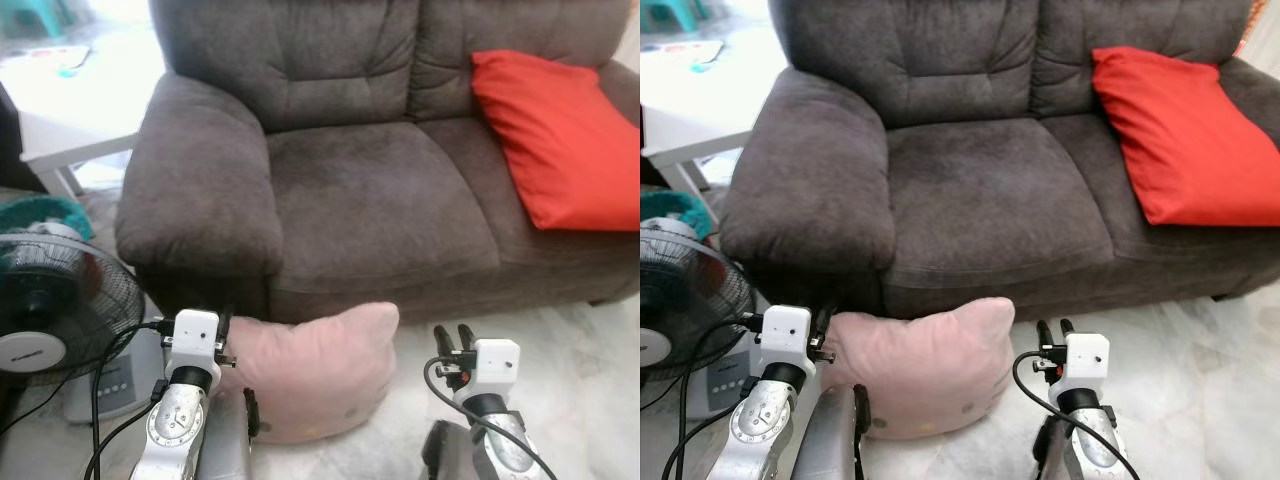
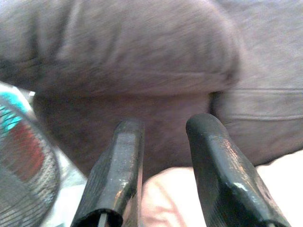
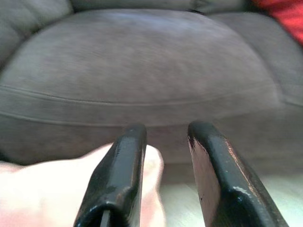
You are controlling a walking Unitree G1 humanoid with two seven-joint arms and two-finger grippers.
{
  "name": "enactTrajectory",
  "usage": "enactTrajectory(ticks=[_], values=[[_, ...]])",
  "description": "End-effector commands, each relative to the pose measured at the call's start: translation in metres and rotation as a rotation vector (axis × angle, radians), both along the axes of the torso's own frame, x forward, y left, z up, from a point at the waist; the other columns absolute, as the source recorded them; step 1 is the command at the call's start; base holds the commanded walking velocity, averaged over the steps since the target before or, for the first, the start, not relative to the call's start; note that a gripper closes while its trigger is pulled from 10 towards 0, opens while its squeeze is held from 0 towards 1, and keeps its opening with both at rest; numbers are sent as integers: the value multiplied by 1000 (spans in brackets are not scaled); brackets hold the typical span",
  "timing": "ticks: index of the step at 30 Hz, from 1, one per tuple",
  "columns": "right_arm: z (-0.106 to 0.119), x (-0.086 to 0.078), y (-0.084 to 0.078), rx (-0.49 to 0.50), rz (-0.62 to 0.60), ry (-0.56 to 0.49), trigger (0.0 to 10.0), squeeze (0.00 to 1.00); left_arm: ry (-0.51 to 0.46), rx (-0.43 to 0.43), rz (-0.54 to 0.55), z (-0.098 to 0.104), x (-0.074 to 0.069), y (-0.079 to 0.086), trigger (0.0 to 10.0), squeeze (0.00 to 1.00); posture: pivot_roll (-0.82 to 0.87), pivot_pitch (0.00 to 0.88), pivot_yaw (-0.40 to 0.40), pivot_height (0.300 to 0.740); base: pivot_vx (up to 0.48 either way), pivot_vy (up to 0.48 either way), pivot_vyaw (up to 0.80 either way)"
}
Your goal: Move the pillow to the sofa from floor
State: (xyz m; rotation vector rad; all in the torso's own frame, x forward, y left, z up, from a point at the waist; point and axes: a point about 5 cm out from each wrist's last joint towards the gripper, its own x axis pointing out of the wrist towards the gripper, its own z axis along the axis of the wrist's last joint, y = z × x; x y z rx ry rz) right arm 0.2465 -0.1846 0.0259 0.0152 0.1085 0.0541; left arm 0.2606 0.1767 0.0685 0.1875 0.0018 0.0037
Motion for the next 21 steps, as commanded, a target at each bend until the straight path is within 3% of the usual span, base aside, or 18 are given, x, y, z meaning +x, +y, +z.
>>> enactTrajectory(ticks=[1, 9, 21], values=[[-5, -5, -2, -6, 2, 33, 10000, 0, 13, -16, -4, -2, 0, -2, 10000, 0, 66, 52, -52, 494, 0, 0, 0], [-8, -6, -3, -11, 5, 38, 10000, 0, 17, -14, 2, -3, 0, -1, 10000, 0, 68, 54, -53, 494, 0, 0, 0], [-4, -5, 4, -24, 32, 27, 10000, 0, 19, -10, 6, -3, 0, -1, 10000, 0, 67, 54, -53, 494, 229, 0, 677]])
